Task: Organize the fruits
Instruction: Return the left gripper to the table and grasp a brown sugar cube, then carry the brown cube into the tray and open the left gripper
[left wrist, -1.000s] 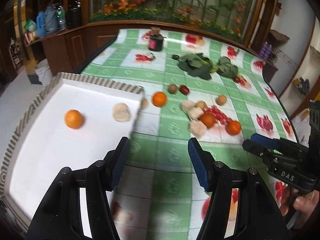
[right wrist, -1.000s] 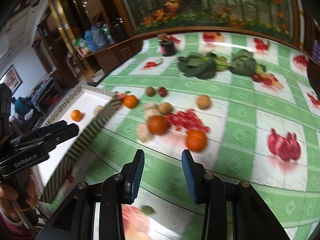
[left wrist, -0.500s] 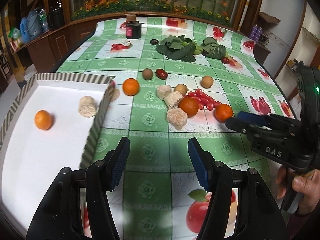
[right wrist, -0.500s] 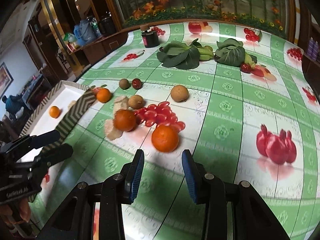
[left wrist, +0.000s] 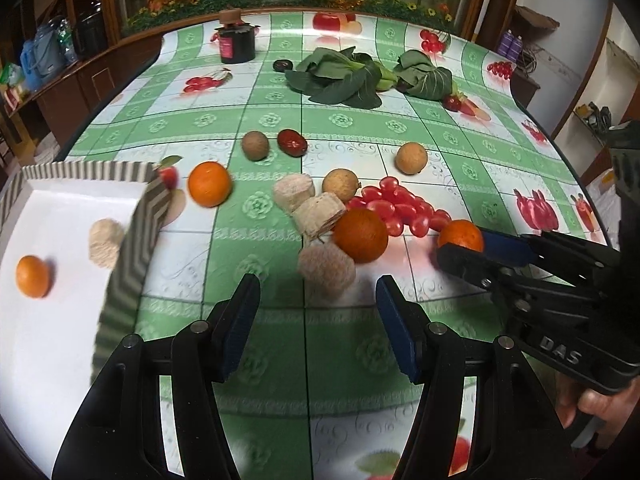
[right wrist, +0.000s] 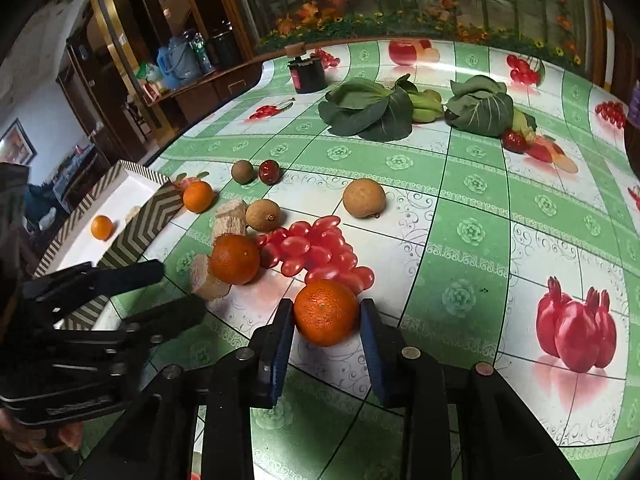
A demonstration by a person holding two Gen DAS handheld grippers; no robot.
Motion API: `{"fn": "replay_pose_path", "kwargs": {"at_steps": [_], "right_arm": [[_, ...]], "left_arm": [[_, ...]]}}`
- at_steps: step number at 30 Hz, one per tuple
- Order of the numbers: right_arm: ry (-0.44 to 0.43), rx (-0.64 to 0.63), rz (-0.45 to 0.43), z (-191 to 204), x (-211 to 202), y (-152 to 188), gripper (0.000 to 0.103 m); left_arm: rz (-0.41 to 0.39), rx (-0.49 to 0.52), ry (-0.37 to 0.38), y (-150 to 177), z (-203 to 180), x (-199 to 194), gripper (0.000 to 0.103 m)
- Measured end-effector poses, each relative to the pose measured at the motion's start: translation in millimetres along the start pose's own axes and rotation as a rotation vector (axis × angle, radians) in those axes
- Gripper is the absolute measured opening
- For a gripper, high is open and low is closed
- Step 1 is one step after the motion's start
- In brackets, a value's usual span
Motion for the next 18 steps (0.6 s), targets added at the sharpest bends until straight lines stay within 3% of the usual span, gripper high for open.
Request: {"fn": "replay_pose_path", "kwargs": {"at_steps": [1,4,18], "right_arm": [[-0.007,0.006,0.0,-0.7,-0.4,-0.1,0.032],[-0.024,0.019,-0.001,-2.8,-1.8,0.3,0.032],[-0.056,0.01,-0.009,20.4,-19.7,6.6,0.032]], "left_arm": [[0.006,0.0,0.012,-0.5,-0.6,3.3,0.059],[-0.004,0.018,0.011,-2.2,-1.7,6.9,0.031],[-0.062,-0.008,0.017,8.1,8.2,-36.3,0.031]]}}
Point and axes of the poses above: each gripper's, at about its wrist camera, not at the fingertips, and x roughly the way its jaws point, z to its left, y to its underside, the point moved 6 cm from there along x, roughly the way its jaws point, and after that the axes turned 1 degree about x, right-handed, at the moved point
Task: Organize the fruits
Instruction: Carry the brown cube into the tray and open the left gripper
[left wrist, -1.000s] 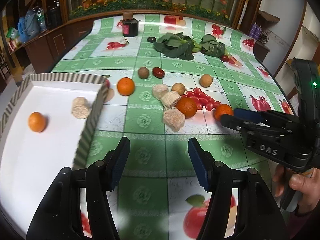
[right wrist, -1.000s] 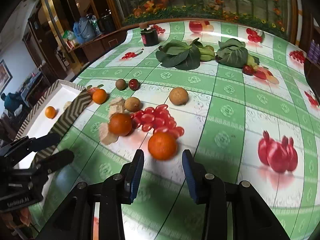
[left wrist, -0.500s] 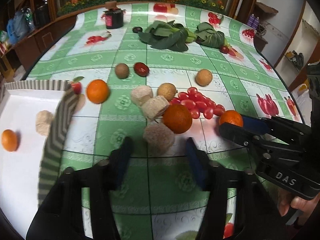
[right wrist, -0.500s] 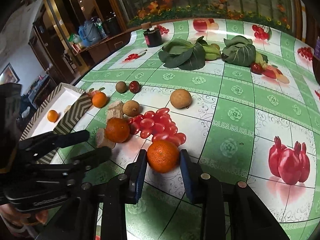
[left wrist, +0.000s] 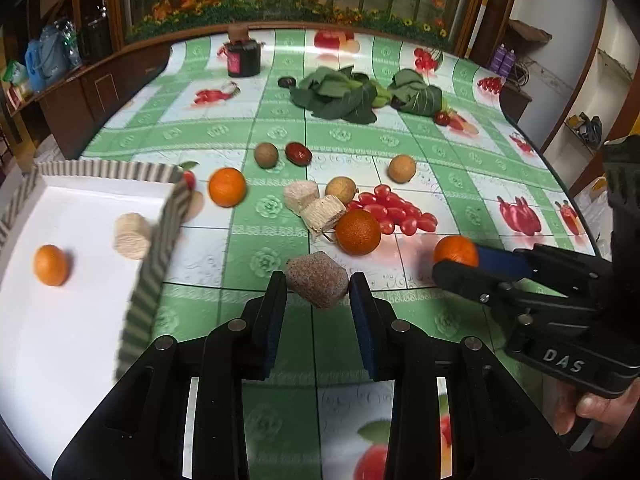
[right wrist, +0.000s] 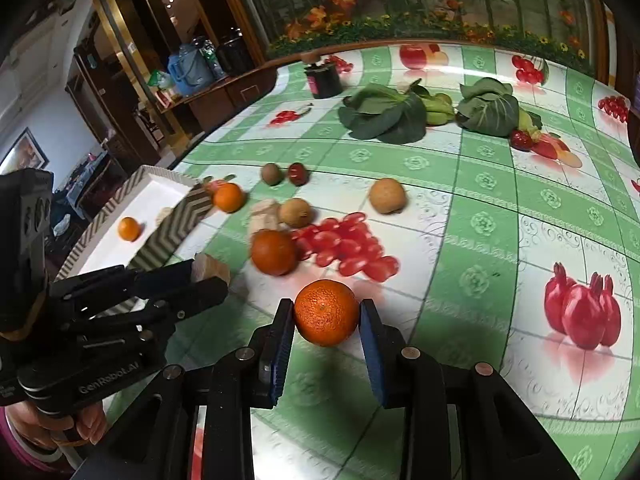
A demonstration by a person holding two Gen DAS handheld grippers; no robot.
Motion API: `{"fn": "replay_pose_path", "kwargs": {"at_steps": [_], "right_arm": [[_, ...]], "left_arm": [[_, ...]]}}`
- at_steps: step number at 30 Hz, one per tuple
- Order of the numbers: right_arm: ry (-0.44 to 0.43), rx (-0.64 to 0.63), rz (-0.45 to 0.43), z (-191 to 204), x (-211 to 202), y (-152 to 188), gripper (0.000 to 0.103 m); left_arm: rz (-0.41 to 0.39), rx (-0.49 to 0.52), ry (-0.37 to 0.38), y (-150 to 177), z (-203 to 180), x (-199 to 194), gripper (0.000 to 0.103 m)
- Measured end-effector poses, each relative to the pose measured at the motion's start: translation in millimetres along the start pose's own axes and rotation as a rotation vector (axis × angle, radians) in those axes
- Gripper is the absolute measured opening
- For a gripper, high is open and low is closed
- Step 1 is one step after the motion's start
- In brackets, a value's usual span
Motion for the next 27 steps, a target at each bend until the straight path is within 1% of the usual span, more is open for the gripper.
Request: {"fn": "replay_pose_path", "kwargs": {"at_steps": [7,12,18,22,27], "right_arm": [[-0.03,-0.006,-0.018,23.8,-8.9,2.0,0.032],[-0.06,-0.037,-0.028,49.9,-13.3,-1.3,0.032],[-0.099,-0.087,-0.031,84.1,-12.4,-7.8,0.032],[-0.122,-0.123,-0.03,107.0,-9.1,-12.7,0.032],[-0.153,-0.164,-0.024,135.5,-0.3,-20.4,0.032]], "left_arm": [[-0.042,0.001,-0.026,3.3,13.9,-31.6,0.032],[-0.065,0.0,-0.067,7.2,33.4,-51.2,0.032],[-0.079,-0.027,-0.1,11.4,66.8,-73.6,0.032],[-0.093,-0.046,-0.138,12.7,94.1,-89.3,0.032],[-0.087,-0.076,-0.178,17.4,126.3,-98.1,0.032]]}}
Point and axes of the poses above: each gripper's, at about its wrist camera, not at the fingertips, and x roughly the way its jaws point, z to its left, y to its underside, the point moved 6 cm from there along x, roughly the way its jaws point, and after that the axes turned 1 degree about x, right-handed, at the moved point
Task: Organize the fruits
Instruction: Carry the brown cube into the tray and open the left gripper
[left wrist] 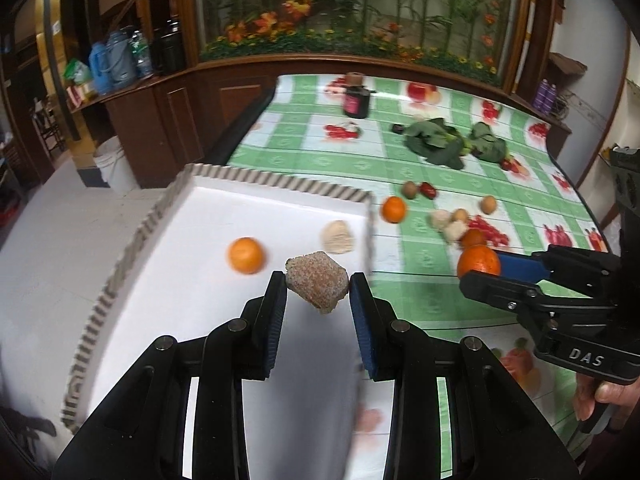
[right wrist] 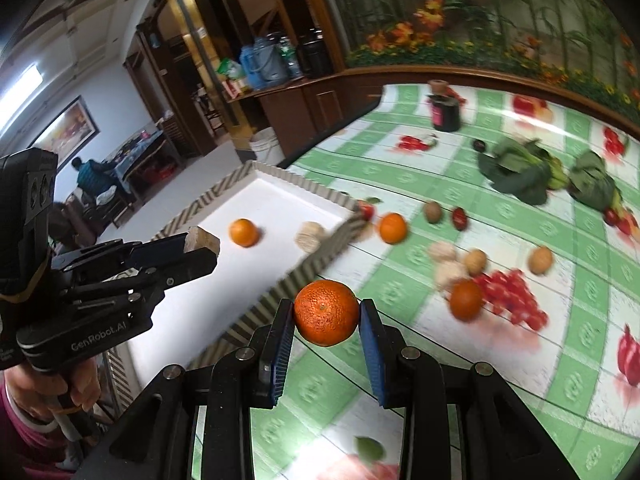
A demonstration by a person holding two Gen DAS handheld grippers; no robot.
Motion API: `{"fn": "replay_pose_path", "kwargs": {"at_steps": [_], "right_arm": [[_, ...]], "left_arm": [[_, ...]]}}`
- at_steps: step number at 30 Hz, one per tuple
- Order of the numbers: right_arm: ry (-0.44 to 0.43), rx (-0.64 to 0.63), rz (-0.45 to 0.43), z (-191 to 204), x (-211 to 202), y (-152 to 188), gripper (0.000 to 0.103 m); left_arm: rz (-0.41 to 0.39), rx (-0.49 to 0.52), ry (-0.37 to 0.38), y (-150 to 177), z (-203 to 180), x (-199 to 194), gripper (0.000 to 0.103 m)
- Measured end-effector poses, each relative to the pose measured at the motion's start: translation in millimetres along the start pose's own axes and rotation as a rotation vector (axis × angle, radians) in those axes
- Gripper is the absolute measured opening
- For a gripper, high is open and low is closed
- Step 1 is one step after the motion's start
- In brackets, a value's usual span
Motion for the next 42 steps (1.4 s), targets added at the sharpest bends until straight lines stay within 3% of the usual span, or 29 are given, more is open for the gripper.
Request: {"fn": "replay_pose_path", "kwargs": {"at_steps": [7,15,42], "right_arm": [[-0.041,-0.072,0.036,36.2,29.6,-15.0,0.032],[-0.063,-0.094,0.082,48.5,60.9,-23.5,0.032],[-0.066,-0.133,0.177,56.7,111.5,-27.1,0.032]], "left_arm": [[0.041,-0.061,-0.034,10.5,38.7,13.2,0.032],[0.083,-0.104,-0.05,17.5,60.6,30.6,0.032],[0.115,-0.139,-0.057,12.1,71.3,57.6,0.032]]}}
Point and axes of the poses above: each gripper's, at about its wrist camera, not at the fingertips, and x roughly the way its jaws point, z to its left, y to its underside, the point moved 6 cm from there along x, roughly the way its jaws point, and after that the axes turned 1 degree about x, right-handed, at the moved point
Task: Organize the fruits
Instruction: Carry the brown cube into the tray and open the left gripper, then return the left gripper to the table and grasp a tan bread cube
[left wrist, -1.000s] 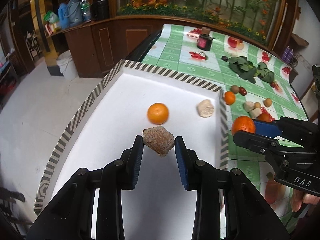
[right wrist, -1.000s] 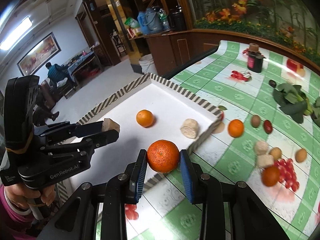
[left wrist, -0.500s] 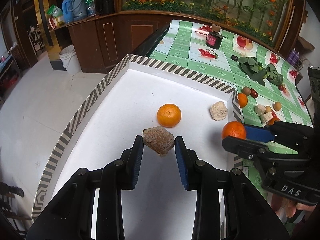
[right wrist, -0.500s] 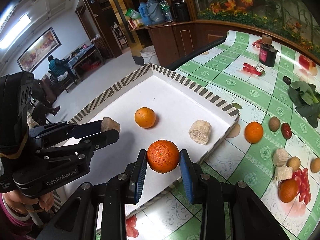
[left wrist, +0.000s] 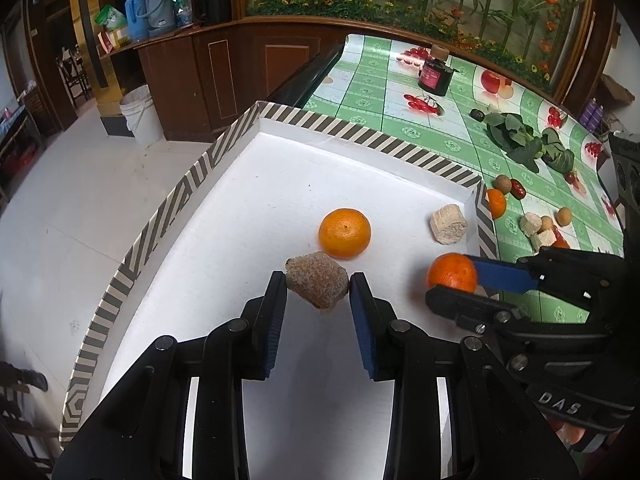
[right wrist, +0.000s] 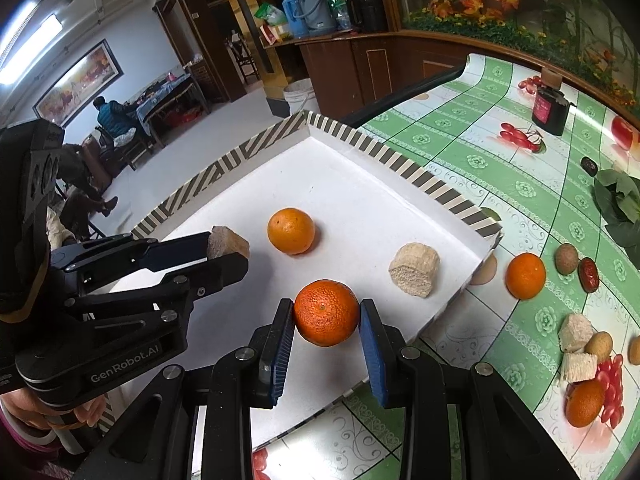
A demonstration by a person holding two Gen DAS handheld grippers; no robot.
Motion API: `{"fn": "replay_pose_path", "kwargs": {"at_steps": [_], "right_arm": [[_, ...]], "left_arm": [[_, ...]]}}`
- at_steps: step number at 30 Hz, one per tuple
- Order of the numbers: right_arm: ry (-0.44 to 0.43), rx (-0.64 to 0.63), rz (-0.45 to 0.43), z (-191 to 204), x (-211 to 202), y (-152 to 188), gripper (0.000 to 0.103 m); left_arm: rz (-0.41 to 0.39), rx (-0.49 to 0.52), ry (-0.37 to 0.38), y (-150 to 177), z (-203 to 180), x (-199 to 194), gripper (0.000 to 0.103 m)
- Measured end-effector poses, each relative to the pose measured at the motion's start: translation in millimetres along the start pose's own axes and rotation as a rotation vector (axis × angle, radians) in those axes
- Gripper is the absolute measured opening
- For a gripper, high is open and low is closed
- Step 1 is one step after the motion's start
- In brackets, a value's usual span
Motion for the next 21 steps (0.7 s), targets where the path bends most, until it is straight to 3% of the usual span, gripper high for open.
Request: {"fn": "replay_pose_path", "kwargs": {"at_steps": [15,18,21], "right_arm": [[0.075,-0.06,0.033,1.7,12.6,0.5,0.036],[0.059,-0.05,0.008,1.4,2.5,0.0,0.037],[0.055,-0.039,-0.024,0.3,-13.2,-0.4,0.037]], "left_arm": [[0.031,-0.019,-0.04,8.1,10.0,7.6,0.032],[0.026,-0.031,-0.051,9.0,12.5,3.9,0.044],[0.002,-0.019,-0.061,8.9,8.4,-5.2,0.044]]}}
Point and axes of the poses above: each gripper's, at about its wrist camera, not at the fingertips, and x roughly the way its jaws point, z to its left, y to its underside, the point moved 6 cm from there along x, roughly the way its jaws point, and after that the axes turned 1 degree about x, right-handed, at the moved point
